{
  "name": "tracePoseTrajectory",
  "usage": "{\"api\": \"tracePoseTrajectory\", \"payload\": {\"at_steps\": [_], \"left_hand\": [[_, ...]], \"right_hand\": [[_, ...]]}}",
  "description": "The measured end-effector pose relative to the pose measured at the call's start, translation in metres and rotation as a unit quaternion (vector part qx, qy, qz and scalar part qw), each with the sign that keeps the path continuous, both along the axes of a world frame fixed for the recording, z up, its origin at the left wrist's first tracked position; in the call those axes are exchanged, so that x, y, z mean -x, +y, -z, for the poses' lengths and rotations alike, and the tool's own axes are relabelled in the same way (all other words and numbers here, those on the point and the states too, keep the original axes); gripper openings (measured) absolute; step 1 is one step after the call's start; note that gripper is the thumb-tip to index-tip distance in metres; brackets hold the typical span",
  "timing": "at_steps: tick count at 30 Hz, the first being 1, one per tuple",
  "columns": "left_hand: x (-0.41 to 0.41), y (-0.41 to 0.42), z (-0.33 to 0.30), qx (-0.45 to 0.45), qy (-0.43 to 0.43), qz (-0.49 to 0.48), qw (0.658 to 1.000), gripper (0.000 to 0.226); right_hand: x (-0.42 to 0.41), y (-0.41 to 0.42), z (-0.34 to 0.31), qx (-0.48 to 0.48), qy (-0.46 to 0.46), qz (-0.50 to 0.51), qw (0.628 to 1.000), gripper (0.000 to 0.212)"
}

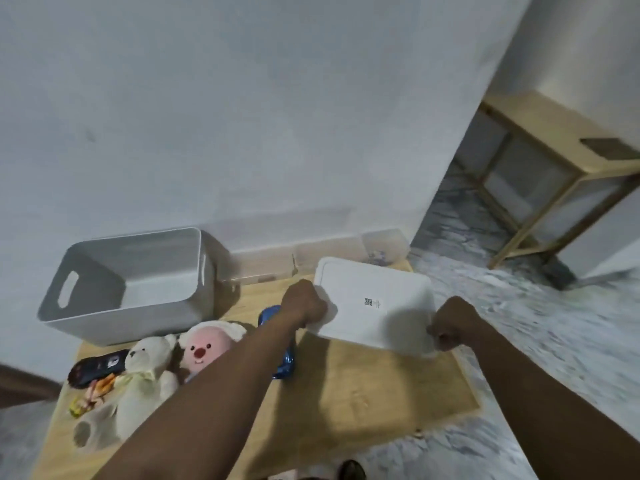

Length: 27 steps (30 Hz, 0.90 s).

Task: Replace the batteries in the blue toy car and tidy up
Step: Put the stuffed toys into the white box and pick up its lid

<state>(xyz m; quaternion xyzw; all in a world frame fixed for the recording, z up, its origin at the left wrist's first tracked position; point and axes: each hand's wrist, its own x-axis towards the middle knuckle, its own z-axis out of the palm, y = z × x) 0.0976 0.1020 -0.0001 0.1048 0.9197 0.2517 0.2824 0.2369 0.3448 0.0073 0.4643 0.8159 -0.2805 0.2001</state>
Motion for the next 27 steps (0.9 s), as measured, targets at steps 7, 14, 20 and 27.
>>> {"api": "tracePoseTrajectory", "payload": {"at_steps": [7,14,20,27], "left_hand": [[-0.033,0.031,0.037,0.025,-0.073,-0.009,0.997,0.051],[-0.045,0.031,0.050,-0.009,-0.099,-0.039,0.994,0.065],[-0.037,0.021,0.035,-0.053,-0.060,-0.050,0.996,0.040],[-0.012,-0.038,0.005,-0.102,0.014,-0.123,0.987,0.041]], "right_hand": [[-0.029,0.016,0.044,-0.009,0.011,-0.023,1.000,0.015],[-0.029,0.026,0.059,0.033,0.042,-0.034,0.998,0.005],[0.007,0.008,0.038,-0.079,0.055,-0.124,0.988,0.030],[0.078,-0.066,0.014,-0.007,0.096,-0.237,0.967,0.011]]}}
